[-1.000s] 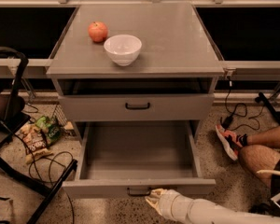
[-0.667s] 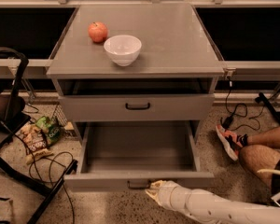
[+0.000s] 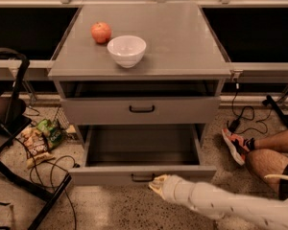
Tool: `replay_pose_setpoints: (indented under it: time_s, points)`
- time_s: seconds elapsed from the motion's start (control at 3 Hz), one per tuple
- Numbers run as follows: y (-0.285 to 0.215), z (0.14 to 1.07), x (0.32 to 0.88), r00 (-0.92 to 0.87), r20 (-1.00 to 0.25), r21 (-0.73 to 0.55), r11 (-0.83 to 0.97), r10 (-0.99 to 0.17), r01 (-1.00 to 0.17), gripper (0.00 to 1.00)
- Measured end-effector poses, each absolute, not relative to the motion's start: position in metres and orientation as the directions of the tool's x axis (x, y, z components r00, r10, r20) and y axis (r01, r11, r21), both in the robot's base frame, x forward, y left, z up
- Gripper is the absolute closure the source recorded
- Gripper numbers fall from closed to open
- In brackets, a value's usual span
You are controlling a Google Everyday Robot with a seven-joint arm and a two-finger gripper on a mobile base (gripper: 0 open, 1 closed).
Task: Close middle drawer
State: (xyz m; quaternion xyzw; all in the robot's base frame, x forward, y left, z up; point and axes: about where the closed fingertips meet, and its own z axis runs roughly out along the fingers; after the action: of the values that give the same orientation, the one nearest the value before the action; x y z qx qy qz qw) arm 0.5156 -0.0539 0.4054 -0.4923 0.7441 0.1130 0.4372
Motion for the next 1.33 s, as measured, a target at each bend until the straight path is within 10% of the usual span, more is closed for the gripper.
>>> replay_pose_setpoints:
  time_s: [1.33]
  points:
    - [-0.074,0.41,0.655,-0.104,-0.736,-0.337,0.495,-0.669,-0.801,1.0]
